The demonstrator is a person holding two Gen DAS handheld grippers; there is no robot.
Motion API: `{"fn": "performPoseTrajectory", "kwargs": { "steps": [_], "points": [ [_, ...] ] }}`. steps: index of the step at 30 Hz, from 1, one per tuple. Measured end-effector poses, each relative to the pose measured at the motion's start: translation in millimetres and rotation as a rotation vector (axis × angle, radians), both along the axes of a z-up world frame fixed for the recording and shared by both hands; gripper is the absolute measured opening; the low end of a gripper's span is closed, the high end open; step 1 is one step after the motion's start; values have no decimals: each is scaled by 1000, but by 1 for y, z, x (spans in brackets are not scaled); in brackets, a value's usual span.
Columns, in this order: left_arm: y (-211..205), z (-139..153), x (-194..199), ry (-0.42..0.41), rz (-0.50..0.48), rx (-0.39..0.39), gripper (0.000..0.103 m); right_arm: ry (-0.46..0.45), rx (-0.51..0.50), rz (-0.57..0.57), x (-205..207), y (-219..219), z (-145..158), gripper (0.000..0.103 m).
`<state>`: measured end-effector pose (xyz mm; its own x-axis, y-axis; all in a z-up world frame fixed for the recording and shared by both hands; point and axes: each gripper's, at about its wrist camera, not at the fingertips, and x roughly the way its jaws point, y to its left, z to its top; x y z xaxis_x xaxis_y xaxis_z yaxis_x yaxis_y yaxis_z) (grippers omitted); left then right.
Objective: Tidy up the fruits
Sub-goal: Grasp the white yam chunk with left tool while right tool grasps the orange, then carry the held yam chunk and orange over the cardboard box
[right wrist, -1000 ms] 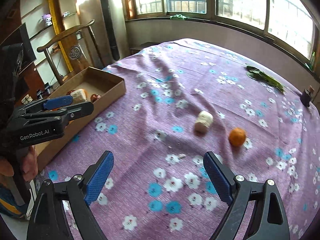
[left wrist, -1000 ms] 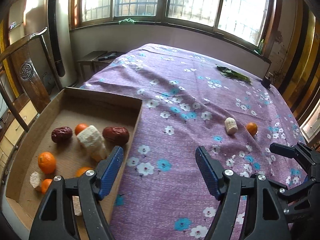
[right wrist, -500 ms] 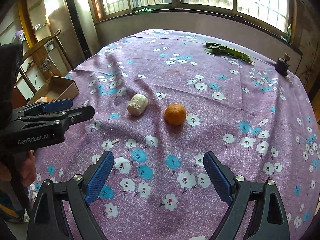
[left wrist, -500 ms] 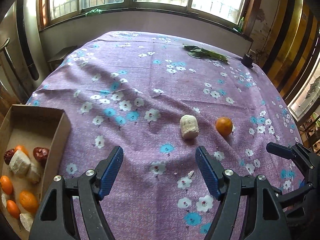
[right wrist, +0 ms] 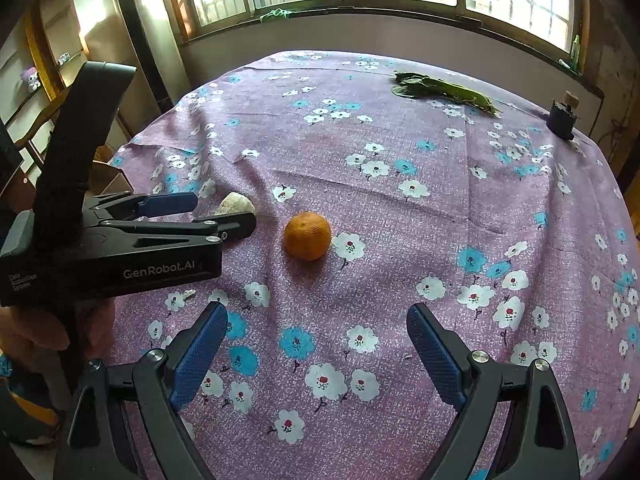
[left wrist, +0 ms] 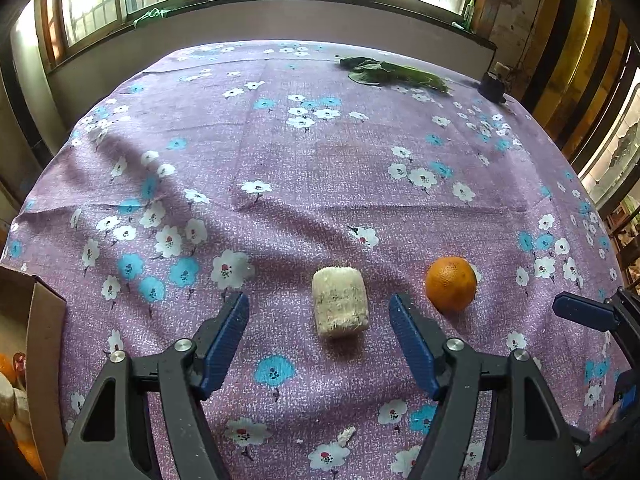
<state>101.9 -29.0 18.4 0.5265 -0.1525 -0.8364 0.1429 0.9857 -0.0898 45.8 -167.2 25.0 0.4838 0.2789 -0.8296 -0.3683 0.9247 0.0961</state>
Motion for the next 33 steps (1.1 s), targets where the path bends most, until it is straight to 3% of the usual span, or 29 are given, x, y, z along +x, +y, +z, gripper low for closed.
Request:
{"fn": "performPoseTrajectory", "kwargs": {
  "steps": [1, 3, 14, 22, 28, 33],
  "points": [
    [0, -3, 1, 7, -4, 2, 43, 2, 2, 2, 2, 1, -1, 94],
    [1, -3, 0, -2, -8, -4, 28, 0, 8, 5, 4, 2, -2, 94],
    [17, 6, -16, -22, 23, -16, 27, -43, -2, 11, 31, 19, -6, 90],
    [28, 13, -24, -38, 48, -39, 27, -12, -40, 43, 51, 30, -23, 51],
    [28, 13, -28, -35, 51, -43, 27, -14, -40, 76, 52, 35, -24, 36],
    [34, 20, -39, -52, 65, -50, 27, -6, -26, 121, 40, 43, -21, 35]
  ]
}}
